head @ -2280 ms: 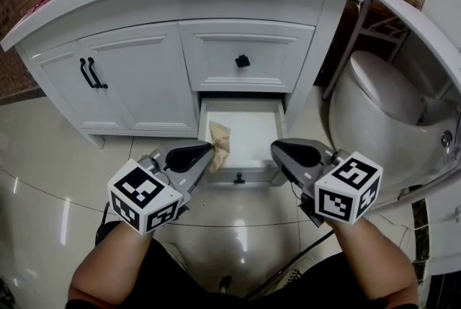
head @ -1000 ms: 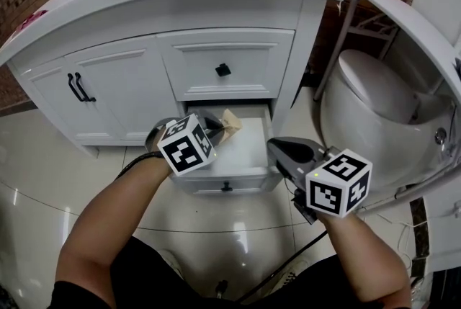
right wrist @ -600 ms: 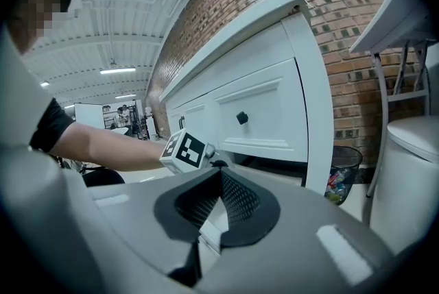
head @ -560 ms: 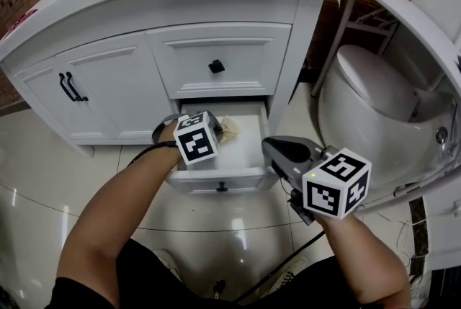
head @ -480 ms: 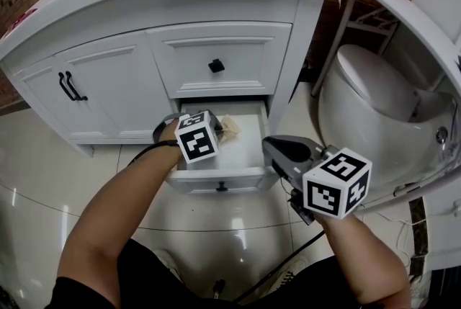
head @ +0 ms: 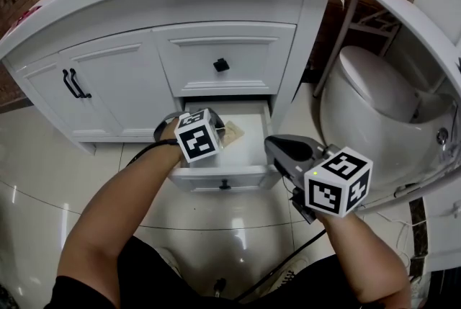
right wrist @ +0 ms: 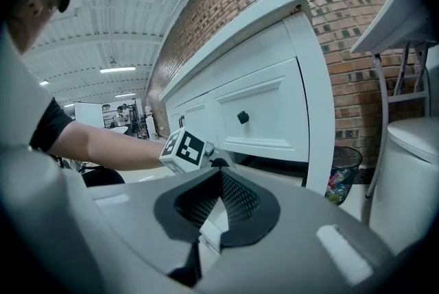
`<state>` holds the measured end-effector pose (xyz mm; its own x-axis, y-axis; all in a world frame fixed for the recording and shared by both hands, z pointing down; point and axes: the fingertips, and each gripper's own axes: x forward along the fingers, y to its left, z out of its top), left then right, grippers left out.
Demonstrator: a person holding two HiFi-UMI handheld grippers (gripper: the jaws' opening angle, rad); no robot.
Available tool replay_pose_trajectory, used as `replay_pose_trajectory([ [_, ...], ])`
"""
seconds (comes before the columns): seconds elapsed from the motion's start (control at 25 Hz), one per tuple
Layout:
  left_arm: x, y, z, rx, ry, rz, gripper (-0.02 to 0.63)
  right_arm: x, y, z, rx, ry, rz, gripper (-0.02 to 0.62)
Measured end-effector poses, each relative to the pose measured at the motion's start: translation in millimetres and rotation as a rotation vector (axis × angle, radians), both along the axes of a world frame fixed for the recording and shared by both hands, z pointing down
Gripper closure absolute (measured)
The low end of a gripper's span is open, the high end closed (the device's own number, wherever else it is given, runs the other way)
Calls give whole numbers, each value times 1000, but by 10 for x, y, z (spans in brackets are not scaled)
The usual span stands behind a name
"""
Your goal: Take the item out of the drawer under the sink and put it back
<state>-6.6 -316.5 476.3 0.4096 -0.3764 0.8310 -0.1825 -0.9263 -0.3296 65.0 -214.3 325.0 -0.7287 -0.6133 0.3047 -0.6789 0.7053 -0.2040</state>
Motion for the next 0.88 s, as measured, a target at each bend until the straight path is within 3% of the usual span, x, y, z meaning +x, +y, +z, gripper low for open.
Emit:
replay_pose_trajectory([
  [0.36,-131,94,-496,73,139,-75,600,-85,92,-56,20,17,-15,588],
  [0.6,-379,409,-1277,133,428,-193,600,-197,228,-183,51,7,-47,588],
  [0.88,-714,882,-1944,119,737,-333,600,-253,326,-327,91,-7,-61,588],
])
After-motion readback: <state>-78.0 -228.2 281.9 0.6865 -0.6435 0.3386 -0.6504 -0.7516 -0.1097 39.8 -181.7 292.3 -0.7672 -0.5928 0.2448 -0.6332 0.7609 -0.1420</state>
